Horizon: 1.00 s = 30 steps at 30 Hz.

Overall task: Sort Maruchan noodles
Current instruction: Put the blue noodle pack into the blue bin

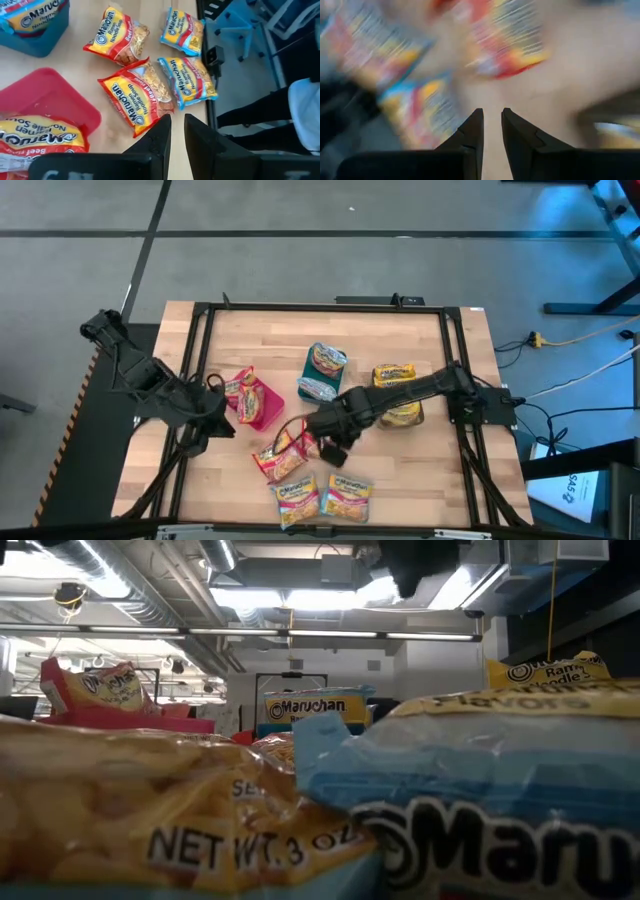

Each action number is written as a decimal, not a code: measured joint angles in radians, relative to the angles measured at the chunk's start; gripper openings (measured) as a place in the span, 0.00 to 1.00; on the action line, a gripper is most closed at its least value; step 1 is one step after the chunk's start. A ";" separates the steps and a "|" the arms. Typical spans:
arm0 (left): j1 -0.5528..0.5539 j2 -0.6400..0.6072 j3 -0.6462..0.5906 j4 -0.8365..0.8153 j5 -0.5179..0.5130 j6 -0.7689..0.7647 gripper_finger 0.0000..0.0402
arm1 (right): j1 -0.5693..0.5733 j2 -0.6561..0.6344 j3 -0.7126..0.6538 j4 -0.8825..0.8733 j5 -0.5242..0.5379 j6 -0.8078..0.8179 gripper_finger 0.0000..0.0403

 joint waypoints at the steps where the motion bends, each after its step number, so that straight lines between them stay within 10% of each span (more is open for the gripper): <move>1: -0.011 0.001 0.000 -0.008 -0.016 0.001 0.12 | 0.001 0.006 -0.017 0.021 -0.067 -0.039 0.17; 19: -0.045 0.014 0.000 -0.009 -0.092 -0.031 0.12 | 0.174 0.006 -0.388 0.569 -0.075 -0.037 0.61; 30: -0.045 0.014 0.000 0.037 -0.091 -0.032 0.12 | 0.185 0.003 -0.560 0.729 -0.073 0.084 0.55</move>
